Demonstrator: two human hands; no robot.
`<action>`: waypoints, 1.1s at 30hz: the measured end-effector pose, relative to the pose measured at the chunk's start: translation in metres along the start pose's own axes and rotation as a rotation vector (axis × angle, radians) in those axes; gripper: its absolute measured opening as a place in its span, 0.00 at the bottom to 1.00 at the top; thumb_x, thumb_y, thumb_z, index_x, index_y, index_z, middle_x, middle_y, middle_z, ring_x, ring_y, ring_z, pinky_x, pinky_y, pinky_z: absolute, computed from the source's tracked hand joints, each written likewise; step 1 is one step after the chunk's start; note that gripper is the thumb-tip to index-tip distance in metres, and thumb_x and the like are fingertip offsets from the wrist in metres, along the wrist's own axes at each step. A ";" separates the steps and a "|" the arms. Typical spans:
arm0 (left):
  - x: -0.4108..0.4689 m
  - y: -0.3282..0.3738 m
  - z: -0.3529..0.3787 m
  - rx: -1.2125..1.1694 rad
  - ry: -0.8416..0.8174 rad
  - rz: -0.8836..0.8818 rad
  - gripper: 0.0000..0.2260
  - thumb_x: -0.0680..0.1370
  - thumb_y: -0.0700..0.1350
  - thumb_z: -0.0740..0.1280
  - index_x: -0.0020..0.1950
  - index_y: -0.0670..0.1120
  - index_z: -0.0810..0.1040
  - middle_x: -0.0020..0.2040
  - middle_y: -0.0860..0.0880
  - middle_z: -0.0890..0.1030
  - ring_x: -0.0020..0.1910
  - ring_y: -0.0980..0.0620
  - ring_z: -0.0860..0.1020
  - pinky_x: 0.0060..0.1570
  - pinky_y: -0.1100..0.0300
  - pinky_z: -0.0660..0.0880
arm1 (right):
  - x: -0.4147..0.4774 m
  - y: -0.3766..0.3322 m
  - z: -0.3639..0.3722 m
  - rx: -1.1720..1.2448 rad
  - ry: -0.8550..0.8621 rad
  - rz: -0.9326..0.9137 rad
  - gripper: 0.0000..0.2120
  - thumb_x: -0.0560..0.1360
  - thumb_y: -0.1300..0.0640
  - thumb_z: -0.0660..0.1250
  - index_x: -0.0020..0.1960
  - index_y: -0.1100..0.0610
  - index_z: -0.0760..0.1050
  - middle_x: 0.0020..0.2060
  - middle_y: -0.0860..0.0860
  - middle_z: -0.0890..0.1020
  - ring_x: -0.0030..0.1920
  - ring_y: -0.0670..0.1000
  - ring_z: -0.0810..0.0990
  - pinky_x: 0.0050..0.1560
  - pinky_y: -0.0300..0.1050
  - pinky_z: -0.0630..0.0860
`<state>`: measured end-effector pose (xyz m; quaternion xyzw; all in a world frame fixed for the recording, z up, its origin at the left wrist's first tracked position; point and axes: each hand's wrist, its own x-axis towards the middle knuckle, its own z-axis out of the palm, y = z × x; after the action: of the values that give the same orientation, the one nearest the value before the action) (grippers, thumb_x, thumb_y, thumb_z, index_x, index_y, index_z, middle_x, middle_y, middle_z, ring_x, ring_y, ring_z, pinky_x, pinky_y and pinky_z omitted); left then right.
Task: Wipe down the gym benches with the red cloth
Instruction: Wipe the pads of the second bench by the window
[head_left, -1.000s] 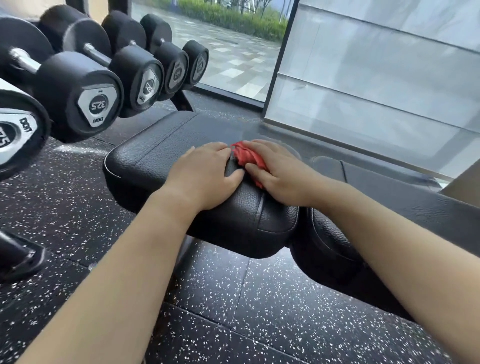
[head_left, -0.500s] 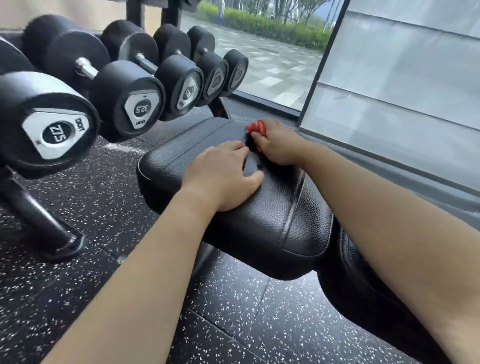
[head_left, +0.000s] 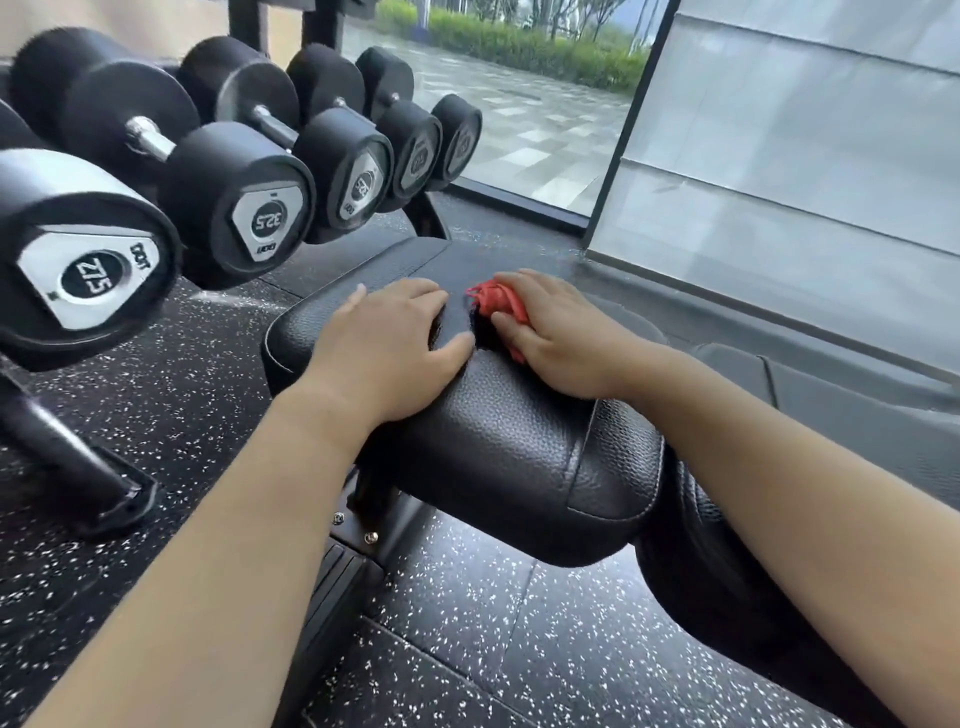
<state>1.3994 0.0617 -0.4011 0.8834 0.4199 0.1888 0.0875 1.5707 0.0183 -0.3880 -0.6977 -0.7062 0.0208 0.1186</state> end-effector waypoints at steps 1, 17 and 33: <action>0.000 0.001 0.001 0.008 0.003 0.000 0.24 0.78 0.58 0.57 0.71 0.49 0.67 0.72 0.57 0.65 0.71 0.55 0.62 0.73 0.54 0.49 | 0.011 -0.001 0.002 -0.001 0.006 0.015 0.24 0.80 0.48 0.54 0.73 0.56 0.57 0.72 0.54 0.63 0.73 0.54 0.58 0.73 0.49 0.54; 0.004 -0.001 0.004 0.015 0.075 0.016 0.26 0.77 0.61 0.57 0.72 0.52 0.67 0.73 0.58 0.65 0.71 0.56 0.62 0.68 0.58 0.56 | 0.109 0.002 0.012 0.064 -0.048 0.134 0.20 0.81 0.48 0.54 0.68 0.57 0.63 0.67 0.59 0.69 0.66 0.58 0.67 0.63 0.46 0.62; -0.005 -0.030 -0.002 -0.025 0.052 0.028 0.22 0.78 0.55 0.59 0.69 0.47 0.70 0.71 0.53 0.68 0.71 0.54 0.63 0.73 0.49 0.55 | -0.041 -0.035 0.002 -0.010 -0.035 -0.121 0.28 0.77 0.43 0.50 0.74 0.52 0.57 0.72 0.51 0.63 0.73 0.50 0.58 0.74 0.46 0.52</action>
<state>1.3742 0.0764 -0.4100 0.8828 0.4072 0.2183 0.0851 1.5362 -0.0228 -0.3893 -0.6537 -0.7492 0.0224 0.1039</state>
